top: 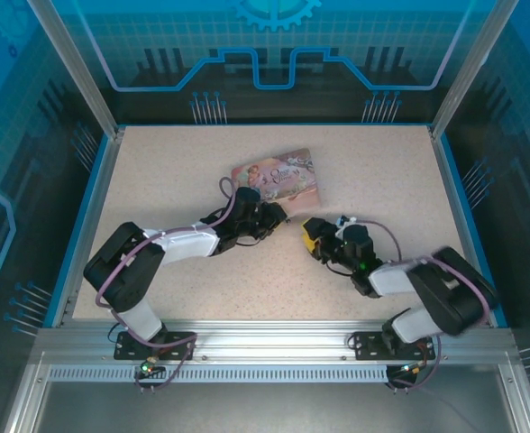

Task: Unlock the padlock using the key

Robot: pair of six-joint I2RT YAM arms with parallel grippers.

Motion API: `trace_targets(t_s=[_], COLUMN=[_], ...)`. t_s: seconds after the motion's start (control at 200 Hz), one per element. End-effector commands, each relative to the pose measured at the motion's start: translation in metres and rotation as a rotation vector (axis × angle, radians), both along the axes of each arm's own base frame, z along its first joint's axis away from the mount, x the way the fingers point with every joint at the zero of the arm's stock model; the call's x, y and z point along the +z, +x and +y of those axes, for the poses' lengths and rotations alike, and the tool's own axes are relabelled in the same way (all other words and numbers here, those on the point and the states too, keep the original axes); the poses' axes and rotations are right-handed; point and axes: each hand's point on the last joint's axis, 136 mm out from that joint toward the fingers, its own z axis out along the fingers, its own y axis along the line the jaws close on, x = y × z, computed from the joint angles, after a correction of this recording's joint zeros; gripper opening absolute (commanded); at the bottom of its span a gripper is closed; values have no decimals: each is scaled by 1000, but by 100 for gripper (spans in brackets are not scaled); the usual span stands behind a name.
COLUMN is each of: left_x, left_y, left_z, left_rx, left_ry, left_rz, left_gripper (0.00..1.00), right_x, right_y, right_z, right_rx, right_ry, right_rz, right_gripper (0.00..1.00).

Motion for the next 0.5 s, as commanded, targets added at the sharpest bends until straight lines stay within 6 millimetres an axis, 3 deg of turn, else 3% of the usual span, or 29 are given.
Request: trace_targets(t_s=[0.0, 0.1, 0.235, 0.39, 0.495], left_x=[43, 44, 47, 53, 57], left_y=[8, 9, 10, 9, 9], left_z=[-2, 0, 5, 12, 20], left_rx=[-14, -22, -25, -47, -58], left_ry=[-58, -48, -46, -20, -21], left_rz=[-77, -68, -54, -38, -17], left_gripper=[0, 0, 0, 0, 0], right_x=[4, 32, 41, 59, 59], right_y=[-18, -27, -34, -41, -37], right_z=[-24, -30, -29, -4, 10], right_rx=[157, 225, 249, 287, 316], right_ry=[-559, -723, -839, -1060, -1276], right_rz=[-182, -393, -602, -846, -914], right_gripper=[56, 58, 66, 72, 72])
